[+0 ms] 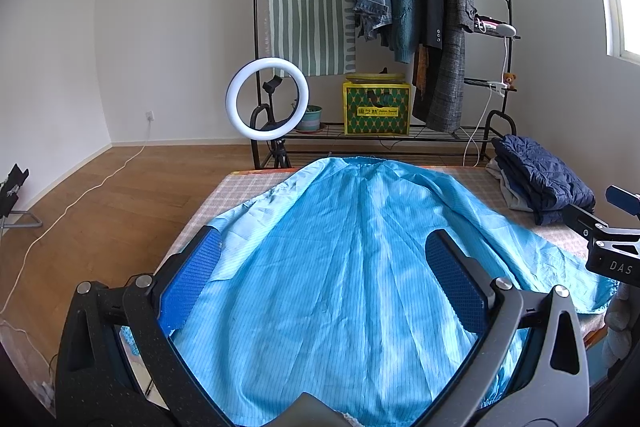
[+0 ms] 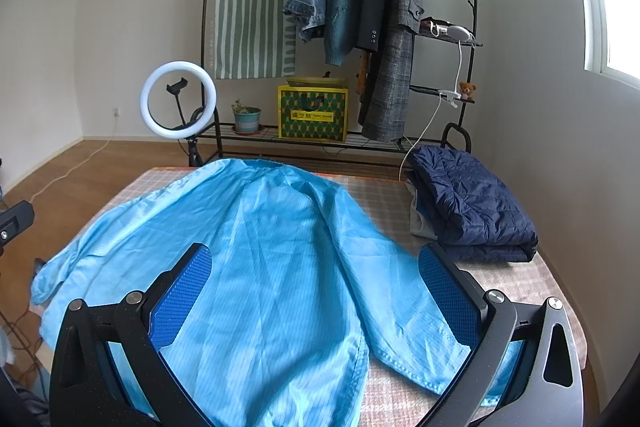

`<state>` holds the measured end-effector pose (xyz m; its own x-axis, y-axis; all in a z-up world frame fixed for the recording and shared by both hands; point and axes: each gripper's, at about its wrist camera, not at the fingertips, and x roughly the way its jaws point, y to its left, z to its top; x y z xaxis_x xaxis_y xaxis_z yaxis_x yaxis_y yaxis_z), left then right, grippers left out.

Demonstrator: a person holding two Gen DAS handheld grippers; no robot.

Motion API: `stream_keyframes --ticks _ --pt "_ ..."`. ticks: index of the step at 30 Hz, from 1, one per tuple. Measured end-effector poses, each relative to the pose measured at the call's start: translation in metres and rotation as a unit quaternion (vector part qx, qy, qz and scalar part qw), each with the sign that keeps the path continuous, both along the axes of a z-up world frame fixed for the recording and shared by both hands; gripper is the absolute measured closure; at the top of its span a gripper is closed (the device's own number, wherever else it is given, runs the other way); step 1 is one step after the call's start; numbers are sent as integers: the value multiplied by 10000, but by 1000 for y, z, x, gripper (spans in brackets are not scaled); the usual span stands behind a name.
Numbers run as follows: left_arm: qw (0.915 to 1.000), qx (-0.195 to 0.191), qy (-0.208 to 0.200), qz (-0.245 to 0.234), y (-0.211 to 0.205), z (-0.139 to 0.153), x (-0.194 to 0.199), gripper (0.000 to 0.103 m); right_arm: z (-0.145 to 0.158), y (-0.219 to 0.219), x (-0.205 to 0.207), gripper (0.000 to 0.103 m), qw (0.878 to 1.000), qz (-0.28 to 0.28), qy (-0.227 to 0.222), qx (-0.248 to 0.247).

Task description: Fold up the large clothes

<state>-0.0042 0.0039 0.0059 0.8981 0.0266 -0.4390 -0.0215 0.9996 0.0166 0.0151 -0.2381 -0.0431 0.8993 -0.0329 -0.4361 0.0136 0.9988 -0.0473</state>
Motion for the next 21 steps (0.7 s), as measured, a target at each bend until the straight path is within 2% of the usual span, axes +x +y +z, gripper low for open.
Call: stream_keyframes --ticks 21 --pt "10000 5 -9 1 0 -1 0 0 -1 0 0 0 10000 2 23 11"
